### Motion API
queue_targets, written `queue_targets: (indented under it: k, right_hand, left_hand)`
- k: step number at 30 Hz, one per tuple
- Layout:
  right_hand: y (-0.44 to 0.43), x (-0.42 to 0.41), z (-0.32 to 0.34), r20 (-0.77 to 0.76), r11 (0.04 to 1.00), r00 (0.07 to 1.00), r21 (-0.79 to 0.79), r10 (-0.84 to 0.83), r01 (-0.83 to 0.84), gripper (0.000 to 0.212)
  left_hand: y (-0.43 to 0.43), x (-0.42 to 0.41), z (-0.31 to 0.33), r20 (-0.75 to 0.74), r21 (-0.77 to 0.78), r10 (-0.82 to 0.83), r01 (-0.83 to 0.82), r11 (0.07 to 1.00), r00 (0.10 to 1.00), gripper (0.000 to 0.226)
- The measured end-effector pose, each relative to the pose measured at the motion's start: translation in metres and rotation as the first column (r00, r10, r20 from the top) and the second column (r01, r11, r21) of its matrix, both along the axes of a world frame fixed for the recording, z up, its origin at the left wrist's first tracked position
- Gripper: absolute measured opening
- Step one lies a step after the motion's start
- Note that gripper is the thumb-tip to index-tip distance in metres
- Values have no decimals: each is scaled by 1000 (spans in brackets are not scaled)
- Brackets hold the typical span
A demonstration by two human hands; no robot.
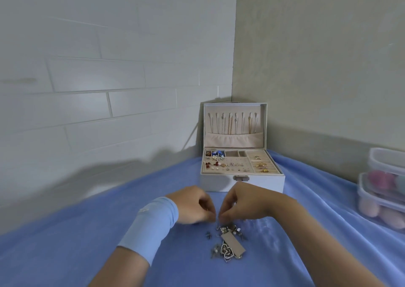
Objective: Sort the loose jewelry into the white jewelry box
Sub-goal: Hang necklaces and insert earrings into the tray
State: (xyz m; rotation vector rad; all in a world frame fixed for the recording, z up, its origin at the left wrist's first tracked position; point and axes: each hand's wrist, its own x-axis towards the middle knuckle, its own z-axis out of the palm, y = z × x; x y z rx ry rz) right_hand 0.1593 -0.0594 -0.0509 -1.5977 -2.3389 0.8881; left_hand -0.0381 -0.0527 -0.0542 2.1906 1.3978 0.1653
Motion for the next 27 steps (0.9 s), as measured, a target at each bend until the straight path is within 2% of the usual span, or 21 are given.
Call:
queue_targets:
  k: [3, 7, 11, 13, 18, 23, 27]
  right_hand:
    - [-4, -6, -7, -24, 1000, 1000, -20, -8, 7, 14]
    - [-6, -14, -11, -77, 999, 996, -3, 40, -40, 3]
    - [-6, -12, -11, -195, 1000, 981, -1, -5, 5, 5]
    - [-5, -8, -12, -259, 998, 964, -11, -65, 65, 10]
    - [-2, -2, -15, -388, 994, 915, -58, -112, 97, 12]
    - [2, 0, -12, -524, 986, 838, -21, -152, 165, 15]
    - [10, 4, 2, -619, 975, 766, 7, -170, 222, 13]
  left_hand:
    - [-9, -3, -5, -44, -72, 6, -9, 997, 999, 10]
    - [-12, -6, -2, -123, -77, -12, 2, 997, 992, 13]
    - [-10, -11, 1, -89, -91, -12, 4, 996, 996, 17]
    - [-7, -15, 0, -19, -99, -15, 13, 995, 1000, 13]
    - [-7, -19, -4, 341, -202, 63, 8, 979, 938, 9]
    - [-3, -12, -5, 476, -117, 136, -91, 989, 869, 15]
    - [7, -1, 8, 498, -44, 146, -144, 989, 855, 16]
